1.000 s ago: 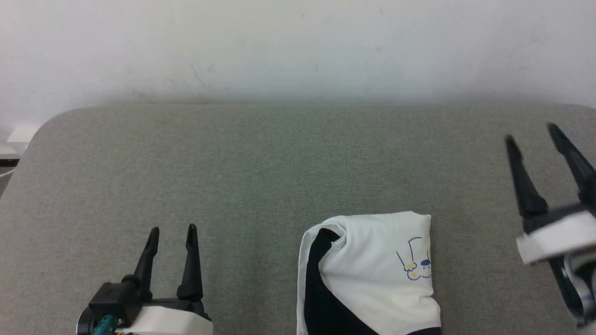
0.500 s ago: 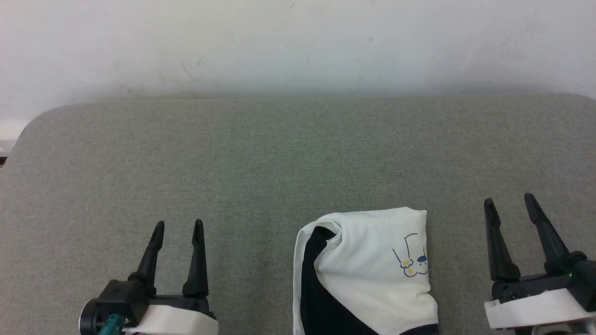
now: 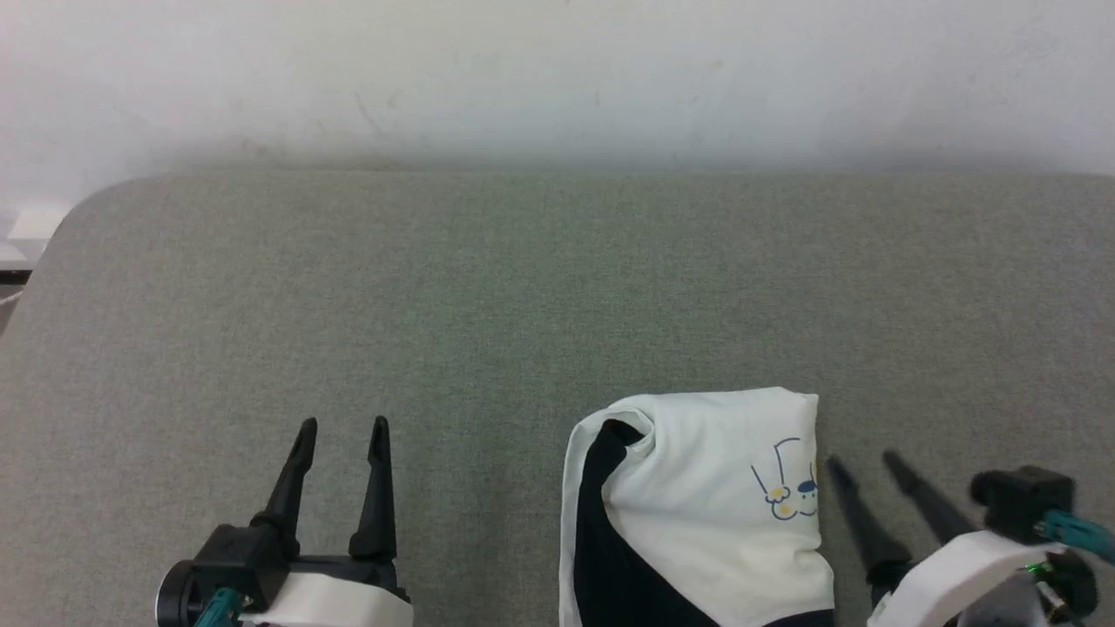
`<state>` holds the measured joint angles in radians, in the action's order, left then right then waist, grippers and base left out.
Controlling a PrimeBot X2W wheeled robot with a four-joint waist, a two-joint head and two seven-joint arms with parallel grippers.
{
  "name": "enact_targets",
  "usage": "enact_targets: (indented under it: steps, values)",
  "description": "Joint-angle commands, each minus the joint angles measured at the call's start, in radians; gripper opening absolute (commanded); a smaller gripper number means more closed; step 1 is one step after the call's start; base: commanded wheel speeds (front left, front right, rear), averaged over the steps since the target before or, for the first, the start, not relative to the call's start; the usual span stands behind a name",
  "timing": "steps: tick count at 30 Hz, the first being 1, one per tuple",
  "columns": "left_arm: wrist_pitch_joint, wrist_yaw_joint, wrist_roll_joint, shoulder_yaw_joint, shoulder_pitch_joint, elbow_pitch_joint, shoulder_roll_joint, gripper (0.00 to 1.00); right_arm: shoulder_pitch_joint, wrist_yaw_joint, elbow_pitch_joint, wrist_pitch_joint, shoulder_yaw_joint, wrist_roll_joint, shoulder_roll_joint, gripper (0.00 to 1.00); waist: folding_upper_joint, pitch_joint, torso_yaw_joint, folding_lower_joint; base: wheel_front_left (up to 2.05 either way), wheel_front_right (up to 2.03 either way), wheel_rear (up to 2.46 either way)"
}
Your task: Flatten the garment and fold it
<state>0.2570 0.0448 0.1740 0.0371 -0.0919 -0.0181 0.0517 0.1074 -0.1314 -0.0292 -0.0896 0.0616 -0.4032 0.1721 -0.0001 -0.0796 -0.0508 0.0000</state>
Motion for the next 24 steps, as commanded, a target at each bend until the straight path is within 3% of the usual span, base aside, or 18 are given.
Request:
enact_targets:
  steps: [1, 8, 17, 18, 19, 20, 24]
  values:
    - [0.005, 0.007, -0.005, 0.002, 0.012, 0.005, -0.001, 1.0, 0.002, 0.001, 0.015, -0.046, 0.013, -0.032, 0.008, 1.0, 0.0001, -0.012, -0.011, 0.0, 0.0, 0.0, 0.0]
    - [0.005, 0.013, -0.001, 0.016, 0.024, 0.037, -0.001, 1.0, -0.05, 0.001, 0.115, -0.332, 0.048, -0.206, 0.04, 1.0, 0.0001, -0.042, -0.044, 0.0, 0.0, 0.0, 0.0]
    - [0.005, 0.02, 0.001, 0.026, 0.045, 0.057, -0.001, 1.0, -0.14, 0.001, 0.243, -0.438, 0.081, -0.252, -0.011, 1.0, 0.0001, -0.074, -0.082, 0.0, 0.0, 0.0, 0.0]
    - [0.005, 0.021, 0.001, 0.026, 0.047, 0.058, -0.001, 1.0, -0.144, 0.001, 0.258, -0.441, 0.092, -0.251, -0.011, 0.63, 0.0001, -0.075, -0.084, 0.0, 0.0, 0.0, 0.0]
    - [0.005, 0.021, 0.002, 0.025, 0.048, 0.059, -0.001, 1.0, -0.15, 0.001, 0.27, -0.439, 0.102, -0.249, -0.011, 0.19, 0.0001, -0.075, -0.085, 0.0, 0.0, 0.0, 0.0]
    - [0.005, 0.021, 0.002, 0.025, 0.049, 0.06, -0.001, 1.0, -0.155, 0.001, 0.28, -0.431, 0.109, -0.249, -0.011, 0.0, 0.0001, -0.075, -0.085, 0.0, 0.0, 0.0, 0.0]
    - [0.005, 0.022, 0.001, 0.024, 0.052, 0.065, -0.001, 1.0, -0.182, 0.001, 0.296, -0.386, 0.129, -0.238, 0.004, 0.0, 0.0001, -0.068, -0.063, 0.0, 0.0, 0.0, 0.0]
